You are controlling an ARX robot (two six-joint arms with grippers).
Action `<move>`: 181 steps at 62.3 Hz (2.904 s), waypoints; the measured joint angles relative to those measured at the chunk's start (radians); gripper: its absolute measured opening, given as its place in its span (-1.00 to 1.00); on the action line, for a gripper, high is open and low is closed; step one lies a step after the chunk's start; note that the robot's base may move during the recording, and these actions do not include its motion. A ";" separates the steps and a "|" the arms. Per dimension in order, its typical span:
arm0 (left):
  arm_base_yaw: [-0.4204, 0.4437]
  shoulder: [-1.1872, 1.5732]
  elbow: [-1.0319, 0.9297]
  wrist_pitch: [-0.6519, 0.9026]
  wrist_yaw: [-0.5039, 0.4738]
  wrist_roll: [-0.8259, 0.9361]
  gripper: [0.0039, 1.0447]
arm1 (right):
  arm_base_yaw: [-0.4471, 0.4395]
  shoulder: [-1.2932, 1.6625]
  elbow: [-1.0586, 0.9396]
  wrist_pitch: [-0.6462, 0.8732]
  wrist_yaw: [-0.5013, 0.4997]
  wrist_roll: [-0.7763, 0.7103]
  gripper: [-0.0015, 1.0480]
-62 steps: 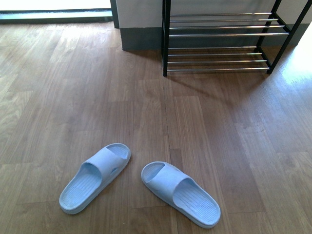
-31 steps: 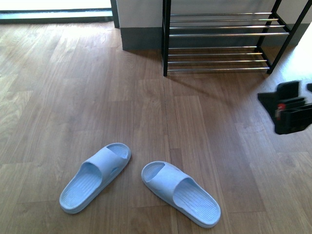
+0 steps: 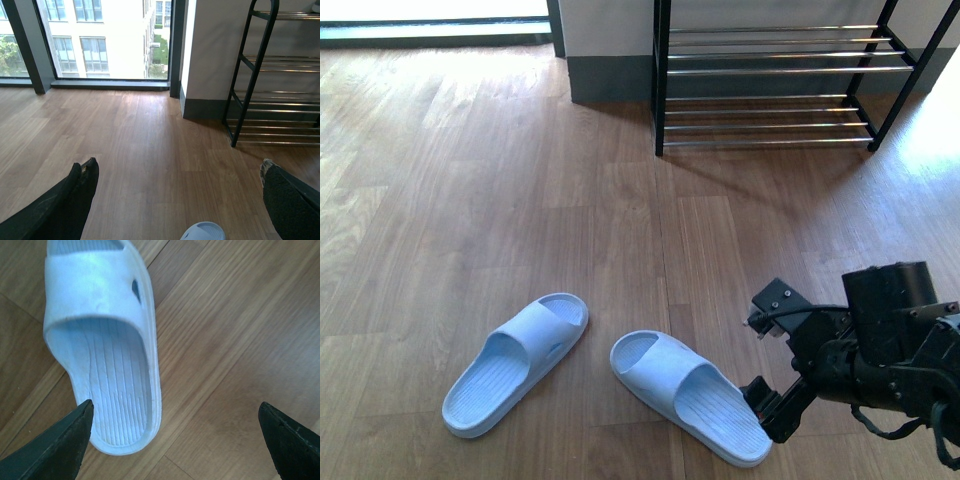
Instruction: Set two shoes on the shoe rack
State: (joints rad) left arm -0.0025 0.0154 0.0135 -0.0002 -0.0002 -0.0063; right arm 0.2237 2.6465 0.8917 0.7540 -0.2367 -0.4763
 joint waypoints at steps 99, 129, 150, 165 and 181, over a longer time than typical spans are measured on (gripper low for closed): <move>0.000 0.000 0.000 0.000 0.000 0.000 0.83 | 0.045 0.271 0.455 -0.086 0.036 0.269 -0.97; 0.000 0.000 0.000 0.000 0.000 0.000 0.83 | -0.053 -0.494 -0.195 0.158 0.240 0.484 -0.97; 0.000 0.000 0.000 0.000 0.000 0.000 0.83 | -0.070 -1.291 -0.545 -0.191 0.257 0.564 -0.97; 0.000 0.000 0.000 0.000 0.000 0.000 0.83 | -0.068 -1.430 -0.572 -0.225 0.265 0.570 -0.97; 0.000 0.000 0.000 0.000 -0.002 0.000 0.83 | -0.063 -1.431 -0.575 -0.226 0.257 0.570 -0.97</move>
State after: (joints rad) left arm -0.0025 0.0154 0.0135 -0.0002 -0.0025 -0.0063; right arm 0.1608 1.2160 0.3172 0.5282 0.0204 0.0937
